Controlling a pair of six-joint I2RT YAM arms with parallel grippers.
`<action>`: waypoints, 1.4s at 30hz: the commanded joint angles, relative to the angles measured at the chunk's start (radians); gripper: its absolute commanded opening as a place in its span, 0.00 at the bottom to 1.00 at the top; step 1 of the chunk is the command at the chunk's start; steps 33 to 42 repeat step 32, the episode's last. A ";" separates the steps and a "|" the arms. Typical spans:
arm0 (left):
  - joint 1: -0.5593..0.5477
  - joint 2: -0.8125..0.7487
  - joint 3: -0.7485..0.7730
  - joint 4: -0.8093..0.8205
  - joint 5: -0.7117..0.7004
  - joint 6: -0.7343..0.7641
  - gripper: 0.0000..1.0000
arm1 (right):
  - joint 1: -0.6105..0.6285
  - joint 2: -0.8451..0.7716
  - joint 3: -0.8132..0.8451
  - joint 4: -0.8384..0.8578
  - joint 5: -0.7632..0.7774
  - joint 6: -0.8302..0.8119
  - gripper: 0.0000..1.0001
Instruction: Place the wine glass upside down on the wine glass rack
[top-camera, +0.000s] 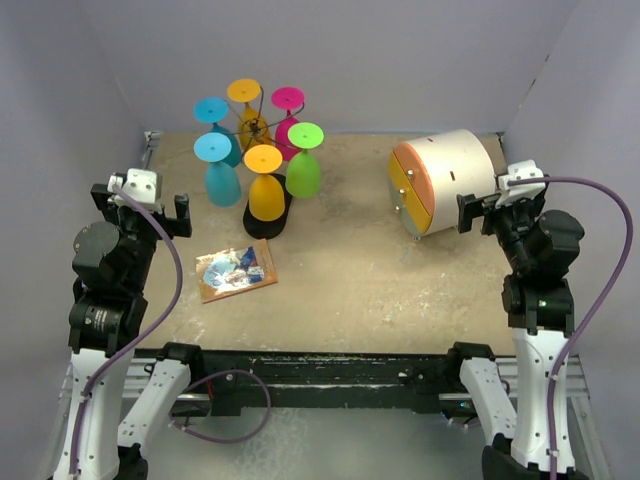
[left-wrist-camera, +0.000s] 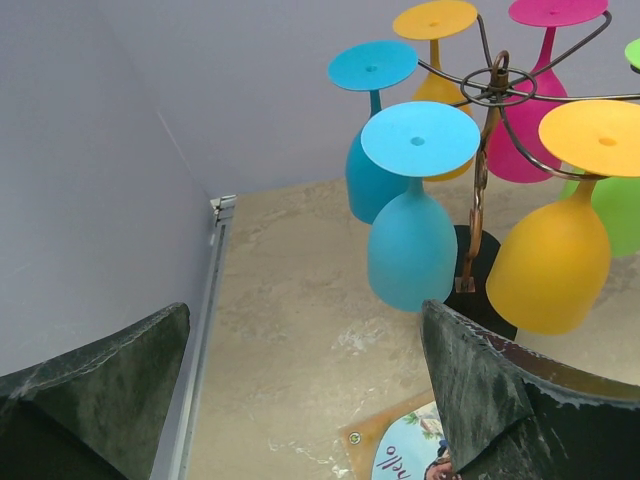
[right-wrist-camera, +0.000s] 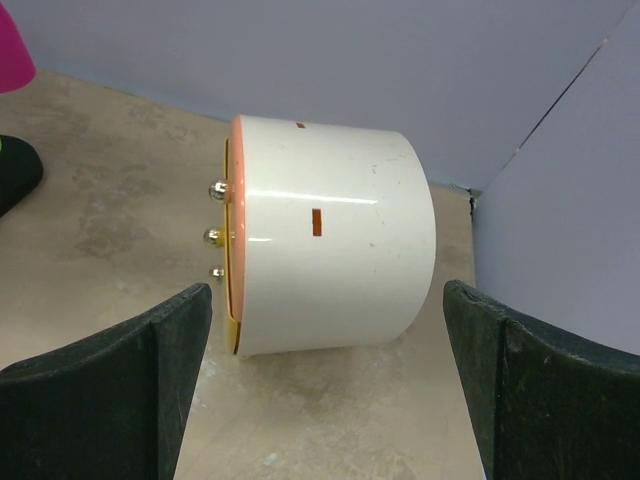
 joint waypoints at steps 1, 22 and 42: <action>0.011 -0.003 0.009 0.028 0.009 -0.004 0.99 | 0.000 -0.017 -0.004 0.046 0.047 -0.006 1.00; 0.016 0.002 0.006 0.020 -0.002 -0.027 0.99 | -0.003 0.001 -0.050 0.031 0.037 -0.043 1.00; 0.015 -0.002 0.008 0.018 -0.002 -0.023 0.99 | -0.005 -0.007 -0.058 0.034 0.031 -0.042 1.00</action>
